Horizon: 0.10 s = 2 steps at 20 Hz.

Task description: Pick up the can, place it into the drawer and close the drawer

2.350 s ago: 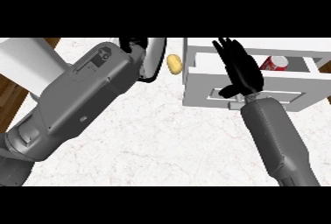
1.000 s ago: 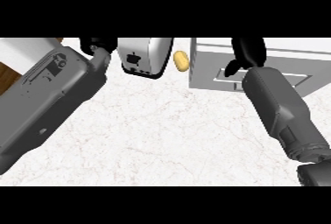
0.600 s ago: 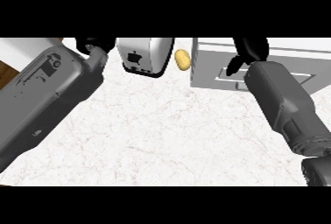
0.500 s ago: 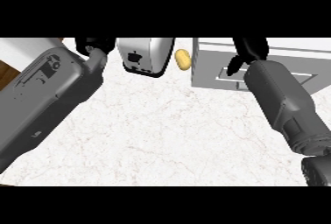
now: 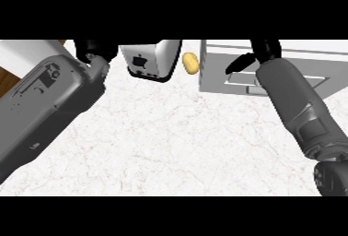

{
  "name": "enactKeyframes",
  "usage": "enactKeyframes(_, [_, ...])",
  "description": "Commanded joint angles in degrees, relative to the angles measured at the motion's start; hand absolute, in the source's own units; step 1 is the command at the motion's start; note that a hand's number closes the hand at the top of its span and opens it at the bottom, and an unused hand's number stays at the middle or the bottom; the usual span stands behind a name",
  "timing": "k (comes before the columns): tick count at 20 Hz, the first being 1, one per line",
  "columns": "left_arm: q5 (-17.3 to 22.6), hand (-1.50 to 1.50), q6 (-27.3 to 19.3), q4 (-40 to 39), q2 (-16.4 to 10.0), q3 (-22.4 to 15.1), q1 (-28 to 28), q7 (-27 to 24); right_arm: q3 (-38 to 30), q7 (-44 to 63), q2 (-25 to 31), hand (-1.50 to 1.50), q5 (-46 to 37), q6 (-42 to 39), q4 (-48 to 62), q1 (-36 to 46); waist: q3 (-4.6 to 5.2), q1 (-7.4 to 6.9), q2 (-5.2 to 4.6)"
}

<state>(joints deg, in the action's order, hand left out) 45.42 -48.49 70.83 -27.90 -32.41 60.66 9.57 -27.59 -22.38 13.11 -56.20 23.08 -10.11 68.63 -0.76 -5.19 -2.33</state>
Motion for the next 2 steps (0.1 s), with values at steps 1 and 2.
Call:
enactKeyframes(1, [0.06, -1.5, 0.48, 2.71, -0.71, 0.04, -2.06, 0.53, -5.94, -2.16, -1.3, -1.5, 6.66, -1.97, -1.15, 2.22, 0.55, -1.0, 0.61])
enactKeyframes(2, [0.12, -1.5, -0.09, 2.48, -1.08, 0.58, -1.11, 1.35, -6.32, -2.84, -2.33, -1.5, 7.03, -0.94, -1.45, 2.39, 0.53, -1.2, 0.47])
